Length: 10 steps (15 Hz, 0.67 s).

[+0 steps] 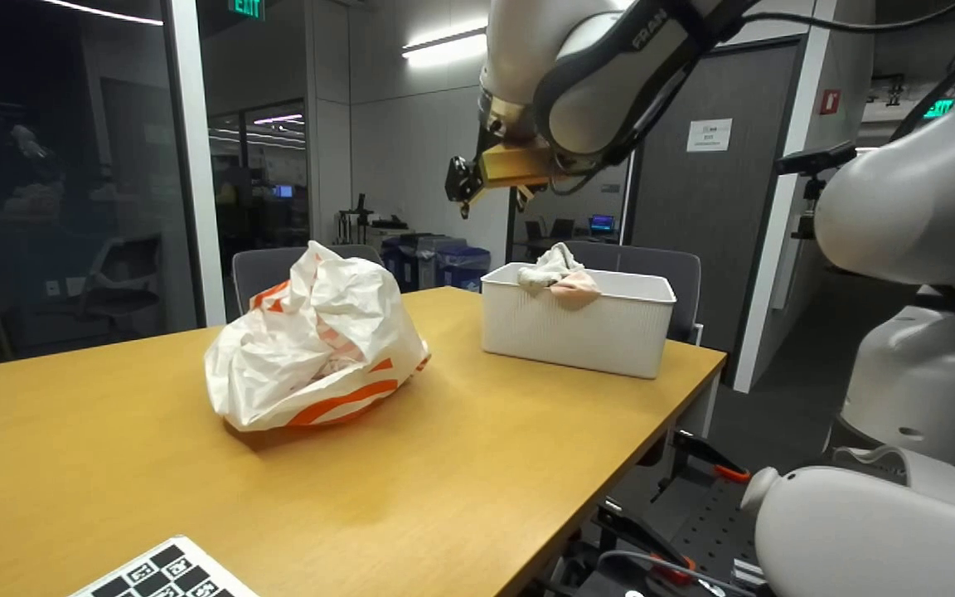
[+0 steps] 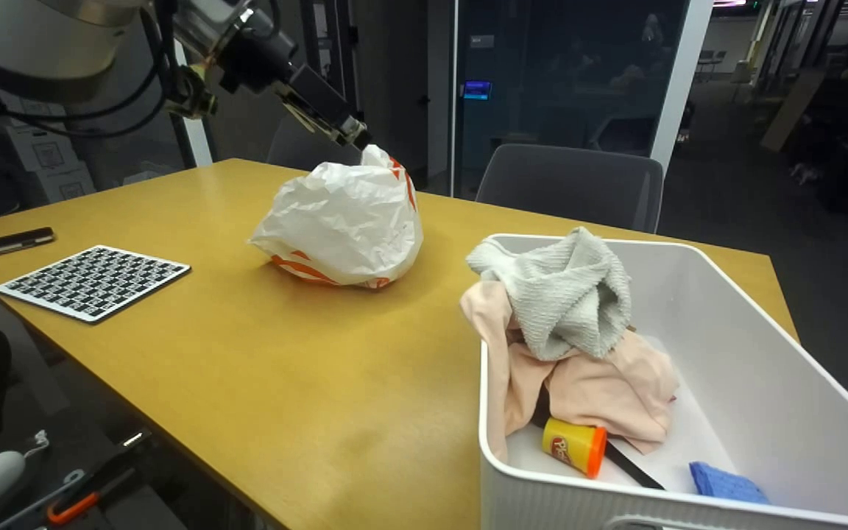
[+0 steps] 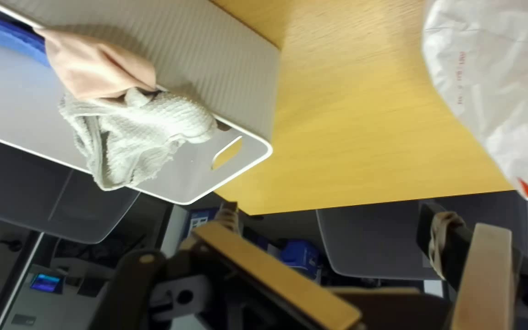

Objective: Move the items, which are in the plastic, to the laundry basket

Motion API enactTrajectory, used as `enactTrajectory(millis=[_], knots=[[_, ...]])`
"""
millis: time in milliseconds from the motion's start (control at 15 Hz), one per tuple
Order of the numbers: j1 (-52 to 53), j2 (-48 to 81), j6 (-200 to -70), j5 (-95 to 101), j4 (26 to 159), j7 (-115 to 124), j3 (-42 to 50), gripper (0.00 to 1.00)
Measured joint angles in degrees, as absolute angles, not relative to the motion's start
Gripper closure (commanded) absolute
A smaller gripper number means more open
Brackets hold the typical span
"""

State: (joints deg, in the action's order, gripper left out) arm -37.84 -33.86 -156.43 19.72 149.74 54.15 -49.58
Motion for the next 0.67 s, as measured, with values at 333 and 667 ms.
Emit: enactTrajectory(millis=[333, 667], knots=[[-18.89, -34.18, -148.82, 8.15, 149.72, 45.38, -36.76, 0.0], [-18.05, -33.88, -148.6, 7.88, 149.81, 44.82, -35.85, 0.0]])
